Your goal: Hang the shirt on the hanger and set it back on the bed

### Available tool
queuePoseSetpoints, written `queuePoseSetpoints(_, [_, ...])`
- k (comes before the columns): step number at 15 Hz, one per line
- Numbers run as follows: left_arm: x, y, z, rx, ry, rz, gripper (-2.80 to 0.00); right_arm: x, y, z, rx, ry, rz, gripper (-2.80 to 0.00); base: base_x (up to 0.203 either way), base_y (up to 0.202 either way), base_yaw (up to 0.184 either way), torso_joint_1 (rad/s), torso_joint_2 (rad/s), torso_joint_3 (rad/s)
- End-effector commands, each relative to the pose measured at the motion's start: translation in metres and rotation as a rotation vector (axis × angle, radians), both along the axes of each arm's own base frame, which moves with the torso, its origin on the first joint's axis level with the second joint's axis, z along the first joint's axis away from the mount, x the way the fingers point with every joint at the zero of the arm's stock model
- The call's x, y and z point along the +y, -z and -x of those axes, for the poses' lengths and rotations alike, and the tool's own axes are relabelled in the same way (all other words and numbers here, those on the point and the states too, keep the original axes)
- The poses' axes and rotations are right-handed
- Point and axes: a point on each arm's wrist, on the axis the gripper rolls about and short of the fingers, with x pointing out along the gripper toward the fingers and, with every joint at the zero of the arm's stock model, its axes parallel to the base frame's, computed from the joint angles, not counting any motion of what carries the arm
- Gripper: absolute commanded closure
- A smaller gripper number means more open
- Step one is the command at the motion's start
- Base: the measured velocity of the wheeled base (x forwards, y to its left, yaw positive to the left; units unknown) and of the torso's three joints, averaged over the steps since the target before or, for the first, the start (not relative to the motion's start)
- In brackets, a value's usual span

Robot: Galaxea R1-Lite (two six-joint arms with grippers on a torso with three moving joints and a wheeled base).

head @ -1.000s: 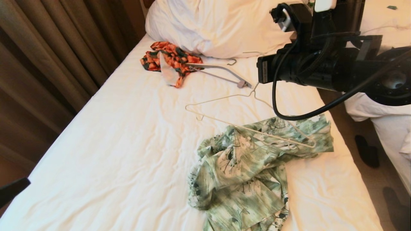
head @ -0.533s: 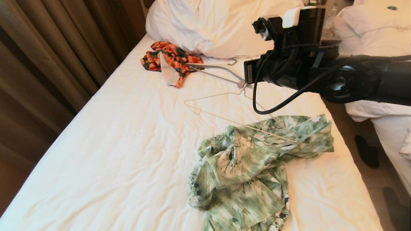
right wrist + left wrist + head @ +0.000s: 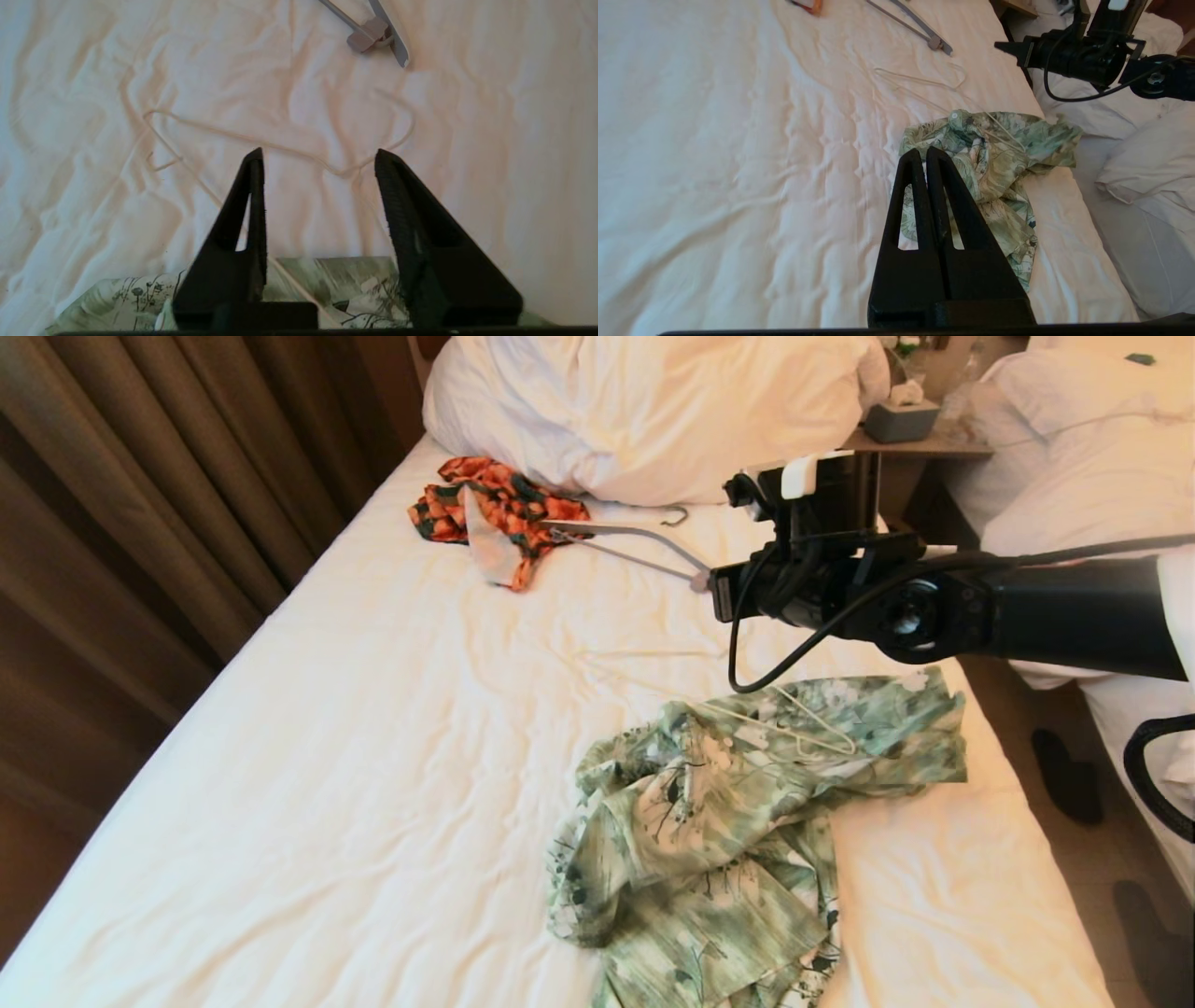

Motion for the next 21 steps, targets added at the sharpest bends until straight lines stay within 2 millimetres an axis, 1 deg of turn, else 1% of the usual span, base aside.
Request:
queuePoseSetpoints(1, [0.0, -0.003, 0.0, -0.001, 0.001, 0.002, 0.0, -0.002, -0.006, 0.009, 0.002, -0.004, 0.003, -2.8, 0.0, 0.0, 0.0, 0.0, 0.0, 0.0])
queuePoseSetpoints(2, [0.0, -0.007, 0.001, -0.011, 0.003, 0.004, 0.0, -0.004, -0.007, 0.019, 0.016, -0.009, 0.011, -2.8, 0.0, 0.0, 0.0, 0.0, 0.0, 0.0])
queuePoseSetpoints(4, [0.0, -0.014, 0.004, -0.036, 0.002, 0.007, 0.0, -0.011, -0.02, 0.046, 0.018, -0.001, 0.017, -2.8, 0.0, 0.0, 0.0, 0.0, 0.0, 0.0])
queuePoseSetpoints(5, [0.0, -0.017, 0.006, -0.047, -0.013, 0.009, 0.0, -0.015, -0.021, 0.058, 0.027, 0.006, 0.026, -1.58, 0.0, 0.0, 0.0, 0.0, 0.0, 0.0])
queuePoseSetpoints(6, [0.0, -0.018, 0.007, -0.056, -0.046, 0.01, 0.0, -0.019, -0.019, 0.072, 0.045, 0.007, 0.039, 0.0, 0.0, 0.0, 0.0, 0.0, 0.0, 0.0])
queuePoseSetpoints(8, [-0.001, -0.022, 0.012, -0.082, -0.12, 0.015, 0.0, -0.029, -0.022, 0.102, 0.063, 0.022, 0.01, 0.0, 0.0, 0.0, 0.0, 0.0, 0.0, 0.0])
queuePoseSetpoints(10, [0.0, -0.02, 0.018, -0.1, -0.16, 0.019, 0.0, -0.049, -0.032, 0.13, 0.059, 0.042, -0.029, 0.0, 0.0, 0.0, 0.0, 0.0, 0.0, 0.0])
queuePoseSetpoints(12, [-0.001, -0.013, 0.024, -0.079, -0.205, 0.015, 0.0, -0.078, -0.042, 0.156, 0.033, 0.084, -0.056, 0.0, 0.0, 0.0, 0.0, 0.0, 0.0, 0.0])
queuePoseSetpoints(14, [-0.004, -0.005, 0.029, -0.066, -0.221, 0.006, 0.0, -0.107, -0.048, 0.183, 0.006, 0.131, -0.076, 0.0, 0.0, 0.0, 0.0, 0.0, 0.0, 0.0])
queuePoseSetpoints(16, [-0.004, 0.003, 0.031, -0.049, -0.225, -0.001, 0.0, -0.143, -0.046, 0.221, -0.028, 0.2, -0.095, 0.0, 0.0, 0.0, 0.0, 0.0, 0.0, 0.0])
queuePoseSetpoints(17, [-0.003, 0.012, 0.029, -0.035, -0.219, -0.02, 0.0, -0.159, -0.044, 0.242, -0.052, 0.234, -0.107, 0.0, 0.0, 0.0, 0.0, 0.0, 0.0, 0.0])
queuePoseSetpoints(19, [-0.002, 0.041, 0.022, 0.011, -0.206, -0.108, 0.0, -0.188, -0.037, 0.291, -0.112, 0.317, -0.134, 0.0, 0.0, 0.0, 0.0, 0.0, 0.0, 0.0])
queuePoseSetpoints(20, [-0.002, 0.056, 0.018, 0.032, -0.199, -0.144, 0.0, -0.201, -0.029, 0.319, -0.14, 0.357, -0.144, 0.0, 0.0, 0.0, 0.0, 0.0, 0.0, 0.0])
queuePoseSetpoints(21, [-0.002, 0.066, 0.017, 0.039, -0.184, -0.162, 0.0, -0.21, -0.02, 0.341, -0.159, 0.394, -0.15, 0.0, 0.0, 0.0, 0.0, 0.0, 0.0, 0.0])
